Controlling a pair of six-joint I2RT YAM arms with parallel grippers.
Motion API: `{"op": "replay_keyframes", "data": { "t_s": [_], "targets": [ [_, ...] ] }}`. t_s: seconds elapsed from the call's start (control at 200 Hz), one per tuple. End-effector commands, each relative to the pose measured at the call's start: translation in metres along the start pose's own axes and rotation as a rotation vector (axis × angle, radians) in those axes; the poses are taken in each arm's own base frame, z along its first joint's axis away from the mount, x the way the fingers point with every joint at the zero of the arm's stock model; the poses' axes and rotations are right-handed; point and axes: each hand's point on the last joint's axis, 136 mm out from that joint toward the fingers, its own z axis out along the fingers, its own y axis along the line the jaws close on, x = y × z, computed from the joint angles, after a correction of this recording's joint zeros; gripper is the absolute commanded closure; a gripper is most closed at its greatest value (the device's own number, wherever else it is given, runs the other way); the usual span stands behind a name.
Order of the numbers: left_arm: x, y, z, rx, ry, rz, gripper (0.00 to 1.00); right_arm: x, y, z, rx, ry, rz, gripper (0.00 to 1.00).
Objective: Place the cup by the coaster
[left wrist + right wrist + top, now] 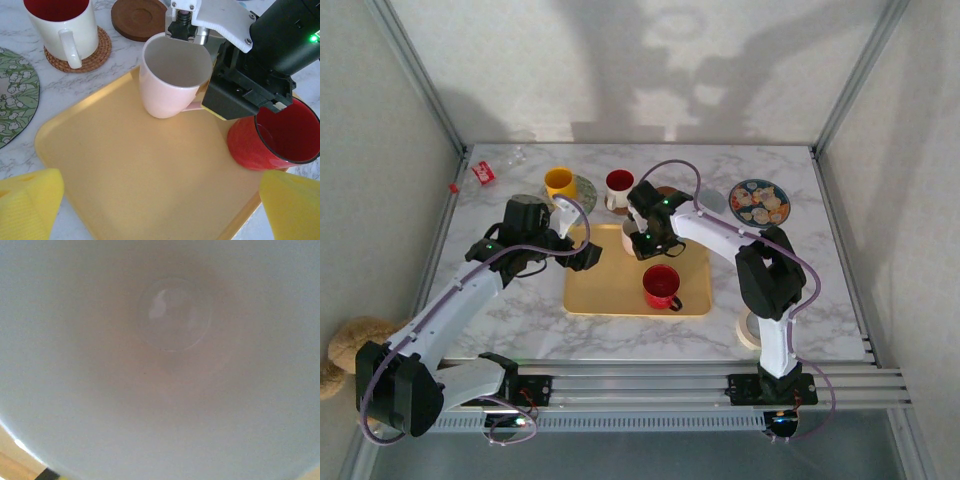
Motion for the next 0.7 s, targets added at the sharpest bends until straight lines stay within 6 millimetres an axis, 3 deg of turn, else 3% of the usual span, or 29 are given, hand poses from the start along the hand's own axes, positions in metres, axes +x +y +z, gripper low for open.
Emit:
{"op": "replay_keyframes", "data": {
  "t_s": [0.0, 0.175, 0.325, 0.696],
  "targets": [
    [-0.001, 0.001, 0.001, 0.012, -0.014, 0.011, 0.00, -0.005, 0.002, 0.000, 0.010, -0.004, -0.028, 0.82],
    [-0.003, 0.001, 0.001, 0.014, -0.021, 0.012, 0.00, -0.003, 0.015, -0.007, -0.002, -0.009, -0.072, 1.00],
    [-0.007, 0.001, -0.001, 0.016, -0.029, 0.014, 0.00, -0.005, 0.021, -0.021, -0.030, -0.032, -0.114, 1.00],
    [-0.036, -0.003, -0.022, -0.005, -0.111, 0.035, 0.00, -0.021, 0.034, -0.087, -0.081, -0.195, -0.193, 1.00]
  ]
}}
